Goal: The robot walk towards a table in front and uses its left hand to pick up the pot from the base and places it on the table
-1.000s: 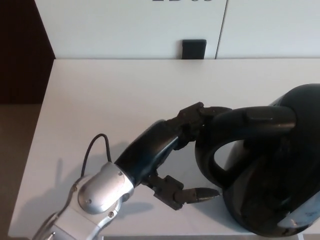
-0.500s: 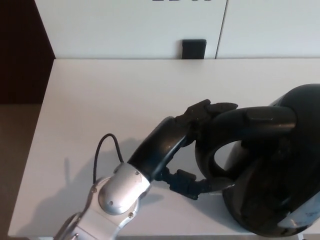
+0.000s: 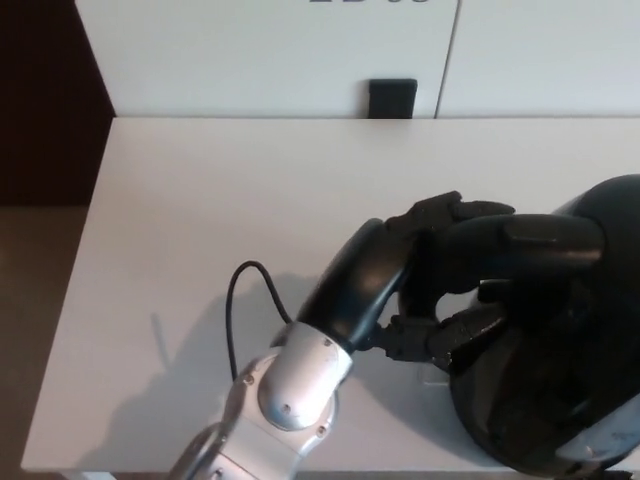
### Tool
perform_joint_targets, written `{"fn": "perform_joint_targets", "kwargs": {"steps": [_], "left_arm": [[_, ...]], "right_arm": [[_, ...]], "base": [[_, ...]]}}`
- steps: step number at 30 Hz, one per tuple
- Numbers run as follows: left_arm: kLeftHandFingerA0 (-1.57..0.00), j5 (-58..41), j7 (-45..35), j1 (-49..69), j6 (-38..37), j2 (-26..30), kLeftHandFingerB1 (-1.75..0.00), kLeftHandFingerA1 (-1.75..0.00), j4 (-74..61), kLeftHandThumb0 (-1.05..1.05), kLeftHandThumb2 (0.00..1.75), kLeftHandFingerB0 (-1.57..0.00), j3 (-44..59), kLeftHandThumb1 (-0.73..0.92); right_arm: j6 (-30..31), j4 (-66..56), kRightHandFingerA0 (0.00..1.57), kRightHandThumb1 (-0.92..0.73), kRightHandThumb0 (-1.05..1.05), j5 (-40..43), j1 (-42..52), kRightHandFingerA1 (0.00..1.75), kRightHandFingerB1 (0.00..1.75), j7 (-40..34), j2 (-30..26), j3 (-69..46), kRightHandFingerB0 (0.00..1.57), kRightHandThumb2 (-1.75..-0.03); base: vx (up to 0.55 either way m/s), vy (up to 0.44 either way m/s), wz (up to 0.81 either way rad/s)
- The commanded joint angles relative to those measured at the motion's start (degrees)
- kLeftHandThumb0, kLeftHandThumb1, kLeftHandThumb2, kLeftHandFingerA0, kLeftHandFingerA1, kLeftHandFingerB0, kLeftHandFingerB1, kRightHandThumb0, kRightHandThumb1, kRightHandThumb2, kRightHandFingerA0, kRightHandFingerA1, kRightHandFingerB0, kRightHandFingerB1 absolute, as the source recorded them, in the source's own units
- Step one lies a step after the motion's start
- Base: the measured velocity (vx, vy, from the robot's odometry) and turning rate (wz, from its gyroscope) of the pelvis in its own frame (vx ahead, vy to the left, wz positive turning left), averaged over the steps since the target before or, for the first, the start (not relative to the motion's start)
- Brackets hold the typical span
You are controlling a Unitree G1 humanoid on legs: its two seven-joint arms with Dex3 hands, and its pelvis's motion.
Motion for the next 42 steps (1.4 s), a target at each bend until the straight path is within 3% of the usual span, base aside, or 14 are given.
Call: {"fn": "perform_joint_targets", "kwargs": {"steps": [1,12,17,20,21,24,29,33,40,42], "left_arm": [[-1.16,4.91,3.29,1.0,-0.02,-1.63,-0.84,-1.15,2.75,-0.3,0.63,-0.8,-2.61,0.8],[-1.17,1.62,4.59,5.7,-1.92,-5.47,-0.81,-1.15,3.65,-0.32,0.63,-0.83,0.04,0.78],[-1.22,-1.26,3.59,6.19,-2.67,-7.38,-0.81,-1.04,2.77,-0.3,0.62,-0.87,3.18,0.76],[-1.24,-5.82,2.79,6.79,-0.58,-10.11,-0.76,-0.98,1.09,-0.28,0.62,-0.91,6.05,0.74],[-1.22,-9.9,2.4,7.16,1.39,-12.59,-0.65,-0.96,0.08,-0.23,0.62,-0.91,8.34,0.72],[-1.19,-20.53,1.6,7.01,6.68,-18.53,-0.64,-0.99,-3.12,-0.18,0.62,-0.92,14.63,0.7],[-1.19,-24.69,1.42,6.19,7.75,-19.33,-0.64,-0.99,-4.46,-0.18,0.62,-0.92,16.7,0.7],[-1.15,-31.12,5.05,0.72,15.04,-23.27,-0.67,-1.09,-12.38,-0.14,0.61,-0.97,22.34,0.69],[-1.13,-34.77,6.53,-4.81,18.55,-20.59,-0.65,-1.12,-18.12,-0.14,0.61,-0.99,27.0,0.71],[-1.09,-35.81,6.02,-5.85,18.25,-18.78,-0.7,-1.18,-18.59,-0.16,0.63,-0.93,28.44,0.76]], "right_arm": [[1.77,-1.36,0.43,-0.45,-0.43,-0.73,-0.19,0.55,0.53,-0.14,-0.93,0.04,0.41,-0.8],[3.62,-3.18,0.42,-0.47,-0.44,-1.93,0.14,0.55,0.52,-0.15,-1.21,1.08,0.42,-0.8],[3.72,-2.73,0.43,-0.48,-0.46,-2.55,-0.37,0.55,0.53,-0.32,-1.25,1.55,0.42,-0.82],[3.21,-2.66,0.43,-0.48,-0.46,-2.7,-0.16,0.55,0.53,-0.46,-1.17,1.67,0.42,-0.82],[2.9,-2.57,0.44,-0.49,-0.46,-2.77,-0.11,0.55,0.53,-0.5,-1.19,1.73,0.41,-0.83],[2.83,-2.72,0.44,-0.49,-0.46,-3.0,0.04,0.56,0.53,-0.51,-1.28,1.94,0.41,-0.84],[3.15,-2.82,0.44,-0.49,-0.46,-3.19,0.04,0.56,0.53,-0.63,-1.41,2.17,0.41,-0.84],[2.4,-1.85,0.44,-0.49,-0.44,-2.45,-0.21,0.56,0.52,-0.03,-1.72,1.8,0.39,-0.83],[1.74,-1.7,0.44,-0.49,-0.44,-2.86,1.21,0.55,0.52,-0.52,-1.96,1.96,0.41,-0.83],[1.77,-1.85,0.43,-0.5,-0.44,-3.41,1.22,0.55,0.52,-0.64,-2.23,2.25,0.41,-0.82]], "base": [[0.0,0.0,0.0],[0.0,0.0,0.0],[0.0,0.0,0.0],[0.0,0.0,0.0],[0.0,0.0,0.0],[0.0,0.0,0.0],[0.0,0.0,0.0],[0.0,0.0,0.0],[0.0,0.0,0.0],[0.0,0.0,0.0]]}}
